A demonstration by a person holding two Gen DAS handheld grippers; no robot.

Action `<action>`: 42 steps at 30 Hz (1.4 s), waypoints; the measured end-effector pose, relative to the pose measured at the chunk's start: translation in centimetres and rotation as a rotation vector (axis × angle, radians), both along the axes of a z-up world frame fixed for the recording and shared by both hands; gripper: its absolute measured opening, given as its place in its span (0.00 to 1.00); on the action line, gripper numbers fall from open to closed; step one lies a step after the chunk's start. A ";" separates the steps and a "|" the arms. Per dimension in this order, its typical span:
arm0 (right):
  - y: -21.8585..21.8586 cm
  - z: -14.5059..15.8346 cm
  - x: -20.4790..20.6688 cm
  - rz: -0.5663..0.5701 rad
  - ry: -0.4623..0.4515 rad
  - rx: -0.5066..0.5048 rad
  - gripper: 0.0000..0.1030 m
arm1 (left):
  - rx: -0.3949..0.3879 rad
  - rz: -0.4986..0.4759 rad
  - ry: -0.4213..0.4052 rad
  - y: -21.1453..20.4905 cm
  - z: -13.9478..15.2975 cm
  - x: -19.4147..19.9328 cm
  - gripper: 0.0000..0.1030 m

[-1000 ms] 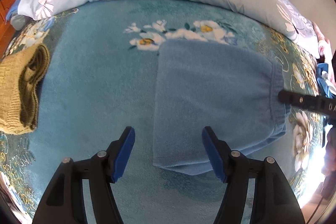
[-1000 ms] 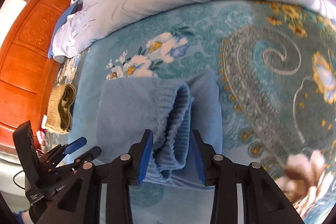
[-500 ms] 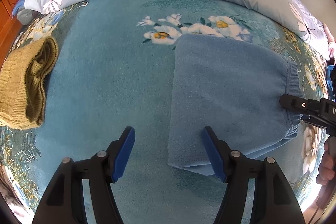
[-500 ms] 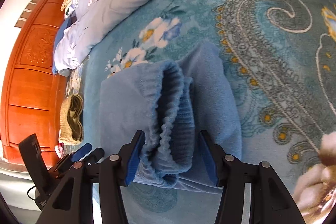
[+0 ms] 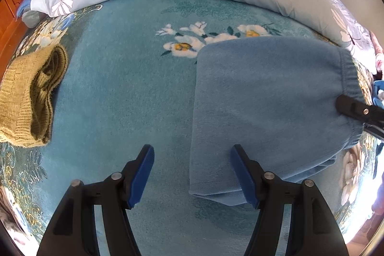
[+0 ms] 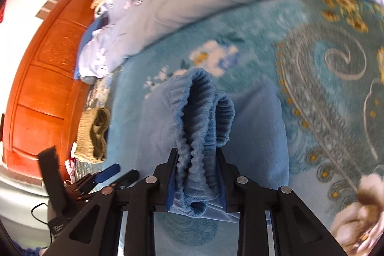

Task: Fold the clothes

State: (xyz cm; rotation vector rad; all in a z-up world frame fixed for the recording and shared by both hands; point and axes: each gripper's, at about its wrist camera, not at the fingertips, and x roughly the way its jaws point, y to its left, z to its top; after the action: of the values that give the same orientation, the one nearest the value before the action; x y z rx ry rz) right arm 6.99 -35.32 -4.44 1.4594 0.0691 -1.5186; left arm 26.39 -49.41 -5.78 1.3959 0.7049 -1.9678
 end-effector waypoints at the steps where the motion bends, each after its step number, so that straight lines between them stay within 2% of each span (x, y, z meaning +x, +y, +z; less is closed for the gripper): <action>1: 0.2 0.4 -0.2 0.001 0.008 -0.003 0.29 | 0.001 -0.005 0.004 0.1 0.1 -0.1 0.66; 4: 0.9 0.6 -1.0 0.001 0.019 0.011 0.29 | 0.002 -0.021 0.009 0.4 0.0 -0.7 0.66; 12: 2.5 -4.5 -2.8 -0.046 -0.053 0.093 0.28 | 0.026 -0.052 -0.016 0.7 -1.5 -1.5 0.67; 16: 2.8 -5.2 -3.1 -0.066 -0.069 0.096 0.26 | 0.024 -0.062 -0.021 0.7 -1.4 -1.7 0.68; 22: 2.2 -3.3 -2.2 -0.039 -0.032 0.101 0.32 | 0.024 -0.082 0.021 0.3 0.6 -1.5 0.68; 24: 2.2 -2.4 -2.0 -0.030 0.001 0.118 0.38 | -0.002 -0.109 0.036 -0.1 1.7 -1.7 0.68; 26: 2.3 -1.0 -1.9 -0.023 0.062 0.130 0.50 | -0.024 -0.130 0.050 -0.7 2.6 -2.0 0.68; 31: 1.8 2.5 -1.2 -0.004 0.192 0.101 0.51 | -0.038 -0.177 0.085 -2.0 3.3 -4.1 0.68; 35: -0.3 4.3 0.0 0.056 0.278 0.085 0.51 | -0.033 -0.212 0.102 -2.2 3.6 -5.7 0.68; 38: -0.5 3.7 -0.4 0.067 0.283 0.134 0.51 | -0.017 -0.240 0.091 -1.7 3.2 -6.3 0.68; 42: 1.7 1.8 -1.7 0.026 0.250 0.225 0.51 | 0.020 -0.265 0.067 -0.8 2.0 -6.4 0.68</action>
State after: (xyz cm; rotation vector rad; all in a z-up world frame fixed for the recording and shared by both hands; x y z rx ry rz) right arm 5.28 -33.60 -2.62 1.4268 0.4195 -1.7084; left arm 19.98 -50.18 -3.74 1.5059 0.5953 -2.2253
